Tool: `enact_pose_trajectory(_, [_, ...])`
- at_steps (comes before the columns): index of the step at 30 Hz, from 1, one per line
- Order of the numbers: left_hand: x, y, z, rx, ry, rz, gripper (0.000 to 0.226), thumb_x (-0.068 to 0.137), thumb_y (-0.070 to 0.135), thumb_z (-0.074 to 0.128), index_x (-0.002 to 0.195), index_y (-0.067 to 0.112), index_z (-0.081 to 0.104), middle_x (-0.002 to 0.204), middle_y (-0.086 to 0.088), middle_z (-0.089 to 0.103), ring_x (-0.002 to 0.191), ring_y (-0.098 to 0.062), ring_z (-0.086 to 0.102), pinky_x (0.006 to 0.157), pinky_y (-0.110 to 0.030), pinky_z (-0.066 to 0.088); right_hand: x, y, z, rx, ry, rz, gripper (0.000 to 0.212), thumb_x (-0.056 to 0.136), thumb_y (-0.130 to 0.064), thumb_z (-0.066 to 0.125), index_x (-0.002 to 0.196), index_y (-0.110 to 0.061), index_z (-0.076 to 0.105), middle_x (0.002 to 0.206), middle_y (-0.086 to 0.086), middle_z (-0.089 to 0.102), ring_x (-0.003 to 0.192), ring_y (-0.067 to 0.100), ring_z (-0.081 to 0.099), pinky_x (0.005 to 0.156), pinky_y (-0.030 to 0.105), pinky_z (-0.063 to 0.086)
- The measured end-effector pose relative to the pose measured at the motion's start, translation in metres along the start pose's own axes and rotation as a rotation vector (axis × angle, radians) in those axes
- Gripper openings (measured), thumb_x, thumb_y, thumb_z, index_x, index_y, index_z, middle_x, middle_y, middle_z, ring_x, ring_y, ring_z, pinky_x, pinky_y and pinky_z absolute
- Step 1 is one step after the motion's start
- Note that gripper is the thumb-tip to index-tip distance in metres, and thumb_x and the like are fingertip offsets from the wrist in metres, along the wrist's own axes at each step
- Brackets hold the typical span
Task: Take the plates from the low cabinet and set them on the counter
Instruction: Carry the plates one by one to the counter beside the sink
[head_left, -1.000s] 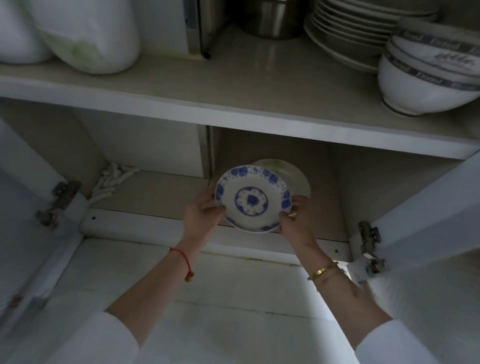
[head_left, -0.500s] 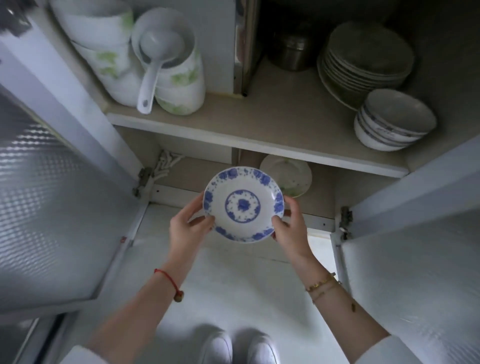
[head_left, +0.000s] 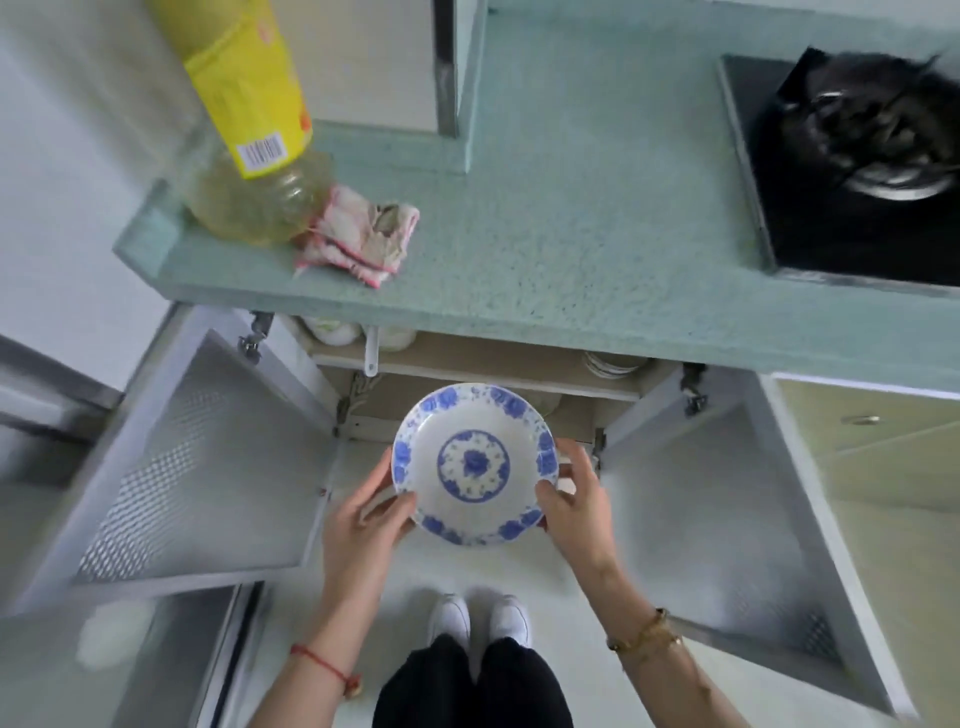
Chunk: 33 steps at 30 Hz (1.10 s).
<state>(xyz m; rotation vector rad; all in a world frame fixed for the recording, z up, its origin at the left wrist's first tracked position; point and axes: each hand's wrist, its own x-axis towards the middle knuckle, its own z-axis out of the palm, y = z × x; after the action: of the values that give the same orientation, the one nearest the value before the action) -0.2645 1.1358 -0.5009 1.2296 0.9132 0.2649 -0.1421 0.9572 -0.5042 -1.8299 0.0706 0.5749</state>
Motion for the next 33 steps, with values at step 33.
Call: enact_pose_trajectory(33, [-0.354, 0.168, 0.389, 0.327, -1.149, 0.056, 0.048, 0.078, 0.001, 0.076, 0.118, 0.027, 0.072, 0.106, 0.013, 0.078, 0.098, -0.011, 0.075, 0.071, -0.023, 0.061, -0.368, -0.103, -0.421, 0.546, 1.066, -0.029, 0.045, 0.086, 0.009, 0.046, 0.121, -0.018, 0.058, 0.082, 0.008, 0.05, 0.04, 0.005, 0.046, 0.039, 0.02, 0.036])
